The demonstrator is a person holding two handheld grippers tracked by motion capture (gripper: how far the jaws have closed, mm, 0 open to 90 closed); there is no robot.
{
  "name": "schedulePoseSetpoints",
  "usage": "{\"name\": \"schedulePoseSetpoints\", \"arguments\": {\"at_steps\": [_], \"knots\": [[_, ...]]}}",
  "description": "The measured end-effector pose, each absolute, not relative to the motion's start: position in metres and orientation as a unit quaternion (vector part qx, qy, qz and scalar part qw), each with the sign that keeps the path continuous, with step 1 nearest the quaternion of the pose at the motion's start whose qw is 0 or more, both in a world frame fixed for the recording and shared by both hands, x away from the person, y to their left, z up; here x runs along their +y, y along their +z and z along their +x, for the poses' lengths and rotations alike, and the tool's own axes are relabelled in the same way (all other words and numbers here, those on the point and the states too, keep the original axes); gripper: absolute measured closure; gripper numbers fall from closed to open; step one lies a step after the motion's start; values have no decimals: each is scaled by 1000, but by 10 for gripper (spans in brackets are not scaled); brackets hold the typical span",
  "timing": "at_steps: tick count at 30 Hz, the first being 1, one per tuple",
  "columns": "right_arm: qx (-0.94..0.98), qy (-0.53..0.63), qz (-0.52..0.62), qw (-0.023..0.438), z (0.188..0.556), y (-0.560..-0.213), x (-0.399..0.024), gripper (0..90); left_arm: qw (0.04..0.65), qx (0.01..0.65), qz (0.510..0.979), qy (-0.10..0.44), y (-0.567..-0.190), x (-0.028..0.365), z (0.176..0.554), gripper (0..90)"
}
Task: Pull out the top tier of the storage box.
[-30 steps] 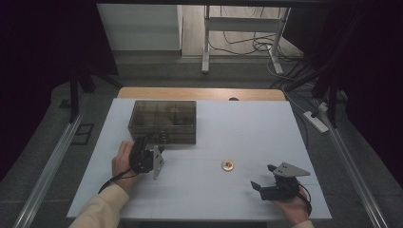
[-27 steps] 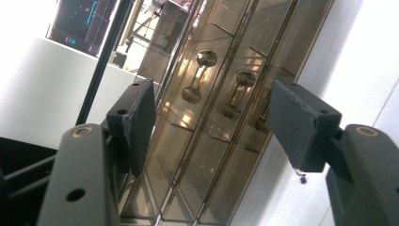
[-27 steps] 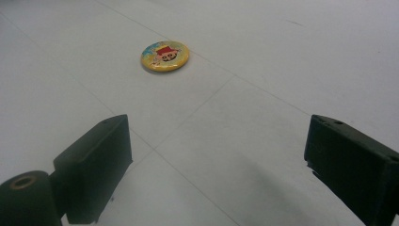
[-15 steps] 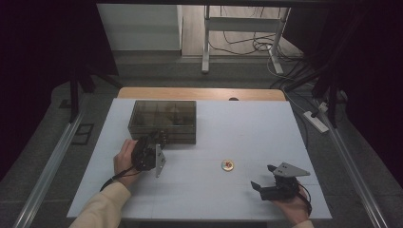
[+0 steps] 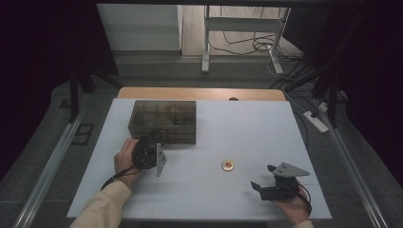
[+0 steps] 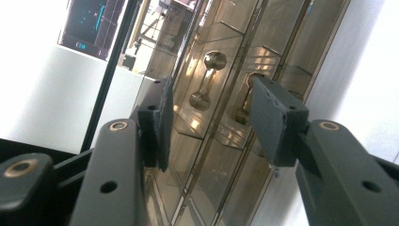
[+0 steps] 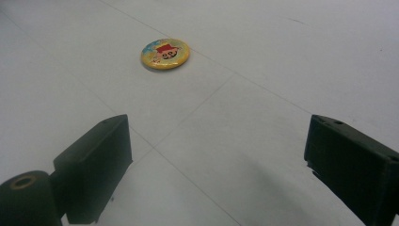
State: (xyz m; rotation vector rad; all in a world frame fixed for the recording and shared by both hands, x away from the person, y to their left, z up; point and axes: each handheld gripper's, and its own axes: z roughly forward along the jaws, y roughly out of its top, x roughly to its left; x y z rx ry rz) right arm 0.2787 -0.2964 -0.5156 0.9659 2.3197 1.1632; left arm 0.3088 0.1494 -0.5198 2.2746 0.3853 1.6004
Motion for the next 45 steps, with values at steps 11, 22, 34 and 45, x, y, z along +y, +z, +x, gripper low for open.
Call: {"name": "schedulePoseSetpoints", "arguments": {"at_steps": [11, 22, 34, 45], "knots": [[823, 412, 343, 186, 279, -516, -296, 78, 160, 132, 797, 568, -522, 149, 311, 567], [824, 411, 343, 187, 279, -516, -296, 78, 157, 129, 793, 574, -522, 150, 313, 639], [824, 410, 343, 187, 279, -516, -296, 78, 155, 130, 791, 578, -523, 151, 316, 704], [824, 410, 344, 187, 279, -516, -297, 78, 152, 128, 791, 579, -524, 152, 319, 752]]}}
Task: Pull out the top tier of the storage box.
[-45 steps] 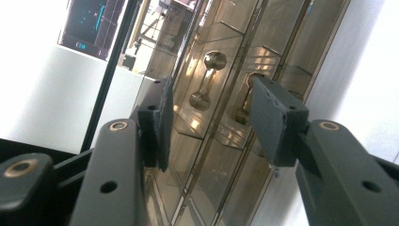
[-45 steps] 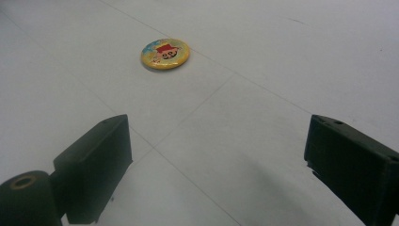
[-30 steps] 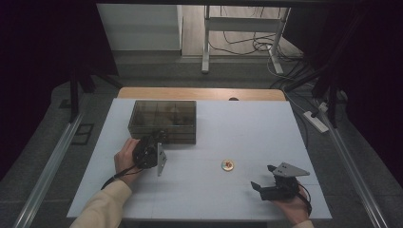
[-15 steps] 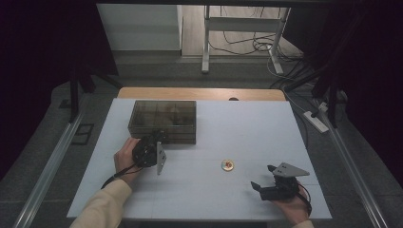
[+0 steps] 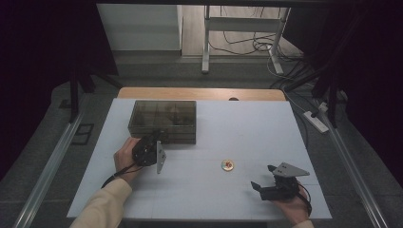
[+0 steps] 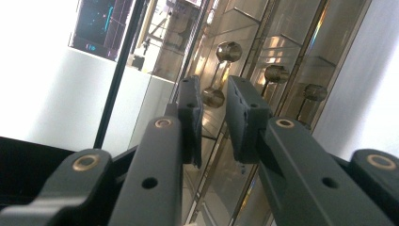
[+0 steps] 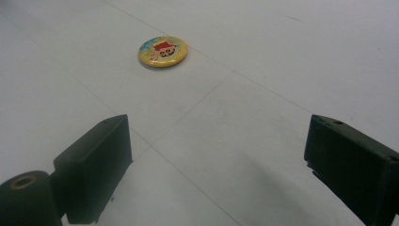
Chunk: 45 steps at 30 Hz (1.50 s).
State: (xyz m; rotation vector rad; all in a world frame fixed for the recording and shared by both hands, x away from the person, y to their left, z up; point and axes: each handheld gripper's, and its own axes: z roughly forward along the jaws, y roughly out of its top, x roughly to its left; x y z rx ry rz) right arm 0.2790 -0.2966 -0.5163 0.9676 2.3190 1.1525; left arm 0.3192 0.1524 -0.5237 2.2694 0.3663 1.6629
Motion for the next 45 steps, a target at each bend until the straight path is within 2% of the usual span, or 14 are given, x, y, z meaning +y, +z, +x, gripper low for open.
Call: {"name": "schedulePoseSetpoints", "arguments": {"at_steps": [45], "knots": [[824, 407, 345, 188, 279, -517, -297, 78, 129, 117, 788, 591, -527, 151, 322, 804]]}}
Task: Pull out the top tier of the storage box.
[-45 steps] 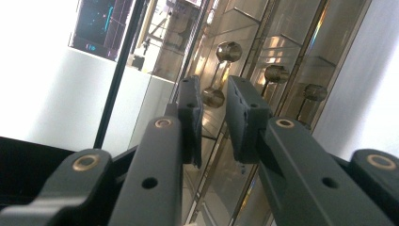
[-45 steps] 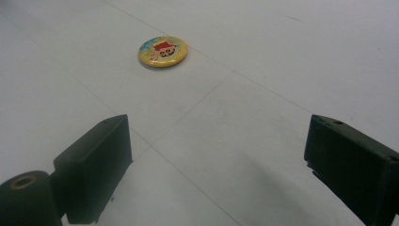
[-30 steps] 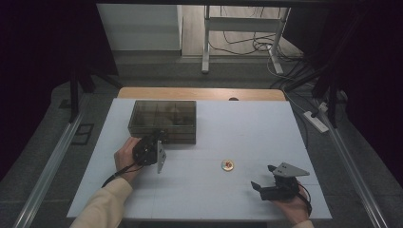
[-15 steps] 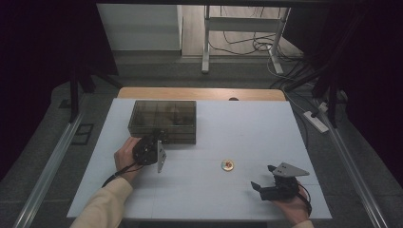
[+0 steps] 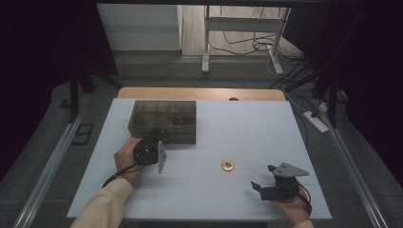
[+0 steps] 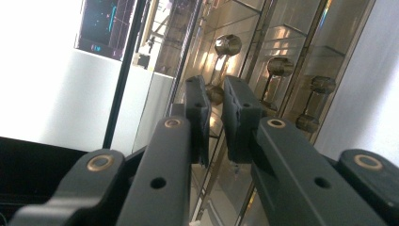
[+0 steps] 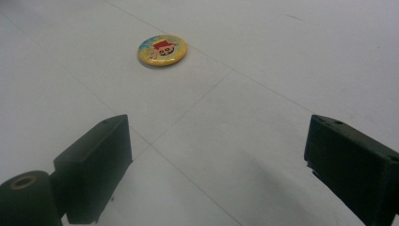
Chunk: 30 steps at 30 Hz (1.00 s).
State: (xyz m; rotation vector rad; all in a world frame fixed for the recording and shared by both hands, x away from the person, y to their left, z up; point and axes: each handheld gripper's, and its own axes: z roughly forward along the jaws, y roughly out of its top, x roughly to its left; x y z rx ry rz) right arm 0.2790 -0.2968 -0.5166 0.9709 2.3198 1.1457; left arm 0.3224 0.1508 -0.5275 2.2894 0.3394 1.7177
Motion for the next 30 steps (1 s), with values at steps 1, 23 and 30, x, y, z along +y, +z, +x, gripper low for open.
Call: {"name": "schedulePoseSetpoints", "arguments": {"at_steps": [1, 23, 30], "knots": [[824, 407, 345, 188, 279, -517, -297, 78, 128, 116, 787, 592, -528, 151, 322, 804], [824, 407, 346, 186, 279, -517, -298, 78, 124, 115, 786, 595, -528, 150, 319, 806], [824, 407, 346, 186, 279, -517, -298, 78, 121, 114, 785, 596, -528, 149, 317, 806]]}}
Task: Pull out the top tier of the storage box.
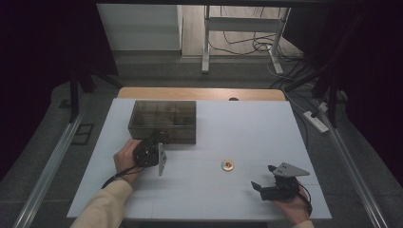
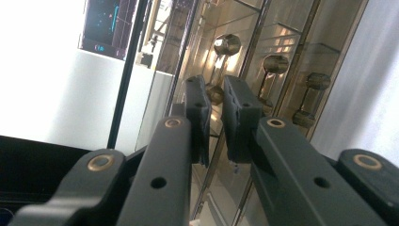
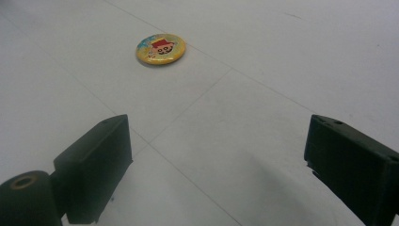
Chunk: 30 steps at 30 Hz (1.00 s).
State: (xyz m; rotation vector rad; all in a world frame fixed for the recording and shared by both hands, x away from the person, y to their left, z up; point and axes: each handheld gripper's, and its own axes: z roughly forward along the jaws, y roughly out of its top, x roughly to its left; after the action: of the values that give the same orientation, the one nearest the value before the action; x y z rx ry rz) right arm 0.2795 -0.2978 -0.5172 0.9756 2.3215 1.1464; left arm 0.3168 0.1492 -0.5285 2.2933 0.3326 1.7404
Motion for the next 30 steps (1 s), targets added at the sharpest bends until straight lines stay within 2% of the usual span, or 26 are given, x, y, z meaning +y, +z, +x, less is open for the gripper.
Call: {"name": "schedulePoseSetpoints", "arguments": {"at_steps": [24, 27, 30], "knots": [[825, 405, 347, 184, 280, -518, -298, 79, 126, 117, 786, 594, -528, 149, 310, 803], [825, 406, 347, 185, 281, -518, -297, 78, 130, 122, 785, 593, -528, 150, 309, 782], [825, 405, 347, 185, 281, -518, -298, 78, 138, 127, 786, 590, -527, 150, 308, 702]]}}
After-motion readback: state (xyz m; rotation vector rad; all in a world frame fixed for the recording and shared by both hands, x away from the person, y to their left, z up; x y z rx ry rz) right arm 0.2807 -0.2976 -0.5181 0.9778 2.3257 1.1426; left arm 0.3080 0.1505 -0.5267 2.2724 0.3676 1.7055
